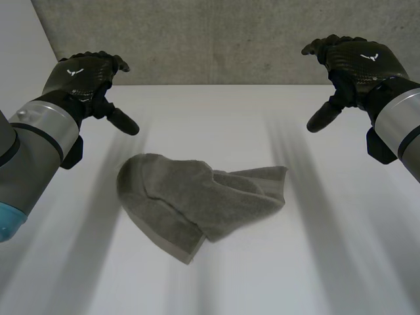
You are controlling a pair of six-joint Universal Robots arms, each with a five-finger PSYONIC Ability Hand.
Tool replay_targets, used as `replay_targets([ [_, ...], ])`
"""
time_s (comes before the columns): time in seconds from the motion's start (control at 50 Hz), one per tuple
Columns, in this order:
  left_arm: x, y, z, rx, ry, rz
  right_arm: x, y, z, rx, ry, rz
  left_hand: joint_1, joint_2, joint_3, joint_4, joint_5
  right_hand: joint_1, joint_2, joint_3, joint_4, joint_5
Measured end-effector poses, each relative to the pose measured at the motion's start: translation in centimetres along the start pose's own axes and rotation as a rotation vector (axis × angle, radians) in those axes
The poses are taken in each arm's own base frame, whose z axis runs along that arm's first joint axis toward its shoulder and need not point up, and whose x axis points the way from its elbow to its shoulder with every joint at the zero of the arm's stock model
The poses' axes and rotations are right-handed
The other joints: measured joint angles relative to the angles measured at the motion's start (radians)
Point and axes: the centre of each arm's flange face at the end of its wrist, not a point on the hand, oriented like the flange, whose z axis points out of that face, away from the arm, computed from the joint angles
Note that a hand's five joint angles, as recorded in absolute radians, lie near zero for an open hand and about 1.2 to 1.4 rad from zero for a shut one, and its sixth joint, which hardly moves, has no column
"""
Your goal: Fold the towel.
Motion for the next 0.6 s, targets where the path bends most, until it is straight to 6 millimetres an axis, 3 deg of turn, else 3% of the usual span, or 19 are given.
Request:
replay_targets([
  [0.34,0.4,0.8,0.1,-0.019,0.035,0.006,-0.2,1.3,0.0,-0.078,-0.022,-0.092,0.000,0.000,0.000,0.000,0.000,0.000,0.000,0.000,0.000,0.000],
  [0.48,1.6,3.8,1.8,-0.094,0.164,0.011,-0.9,5.5,-0.4,-0.292,-0.088,-0.224,0.000,0.000,0.000,0.000,0.000,0.000,0.000,0.000,0.000,0.000],
  [0.6,2.7,6.7,3.7,-0.155,0.273,0.037,-1.5,9.1,-0.3,-0.390,-0.134,-0.188,0.000,0.000,0.000,0.000,0.000,0.000,0.000,0.000,0.000,0.000],
])
